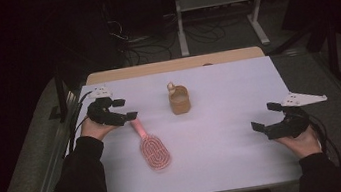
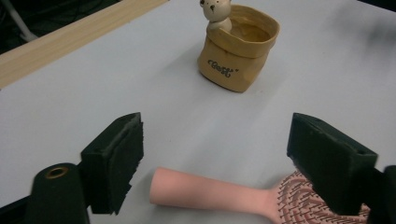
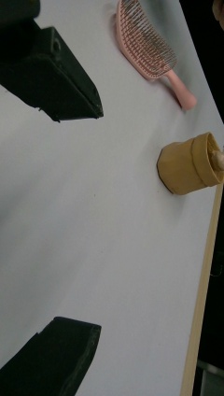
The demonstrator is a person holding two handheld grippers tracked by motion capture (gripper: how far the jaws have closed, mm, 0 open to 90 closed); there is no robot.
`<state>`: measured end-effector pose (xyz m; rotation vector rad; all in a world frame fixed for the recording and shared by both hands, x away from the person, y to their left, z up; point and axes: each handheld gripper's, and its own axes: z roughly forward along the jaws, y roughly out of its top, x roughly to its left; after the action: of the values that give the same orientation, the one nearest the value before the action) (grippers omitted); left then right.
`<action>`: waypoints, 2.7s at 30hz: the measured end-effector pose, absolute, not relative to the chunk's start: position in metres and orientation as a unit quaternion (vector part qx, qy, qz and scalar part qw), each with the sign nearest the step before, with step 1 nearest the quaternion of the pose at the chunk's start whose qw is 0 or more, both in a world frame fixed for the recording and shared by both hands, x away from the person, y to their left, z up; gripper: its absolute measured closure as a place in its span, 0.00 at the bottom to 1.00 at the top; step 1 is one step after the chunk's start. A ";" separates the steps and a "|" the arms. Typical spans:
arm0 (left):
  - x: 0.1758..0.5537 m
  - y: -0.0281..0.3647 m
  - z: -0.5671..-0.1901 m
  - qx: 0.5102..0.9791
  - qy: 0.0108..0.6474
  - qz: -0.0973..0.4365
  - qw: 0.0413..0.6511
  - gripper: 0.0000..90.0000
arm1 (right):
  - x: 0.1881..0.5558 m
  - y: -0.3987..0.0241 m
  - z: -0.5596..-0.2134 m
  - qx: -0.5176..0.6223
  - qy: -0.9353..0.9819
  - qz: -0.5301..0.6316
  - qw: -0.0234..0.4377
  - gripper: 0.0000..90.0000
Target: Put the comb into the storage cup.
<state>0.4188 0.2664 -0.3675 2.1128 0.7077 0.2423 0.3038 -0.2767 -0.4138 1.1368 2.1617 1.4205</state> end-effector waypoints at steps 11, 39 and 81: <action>0.428 0.270 -0.378 0.851 0.295 0.083 0.427 0.38 | 0.304 -0.277 -0.414 0.396 0.756 0.496 0.158 0.00; 0.443 0.265 -0.405 0.859 0.316 0.069 0.397 0.67 | 0.303 -0.278 -0.416 0.399 0.756 0.495 0.156 0.00; 0.441 0.252 -0.418 0.886 0.295 0.058 0.353 1.00 | 0.303 -0.278 -0.418 0.398 0.760 0.491 0.152 0.00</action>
<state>0.4407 0.2523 -0.4175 2.2905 0.7640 0.1500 0.3026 -0.2778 -0.4178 1.1413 2.1815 1.4103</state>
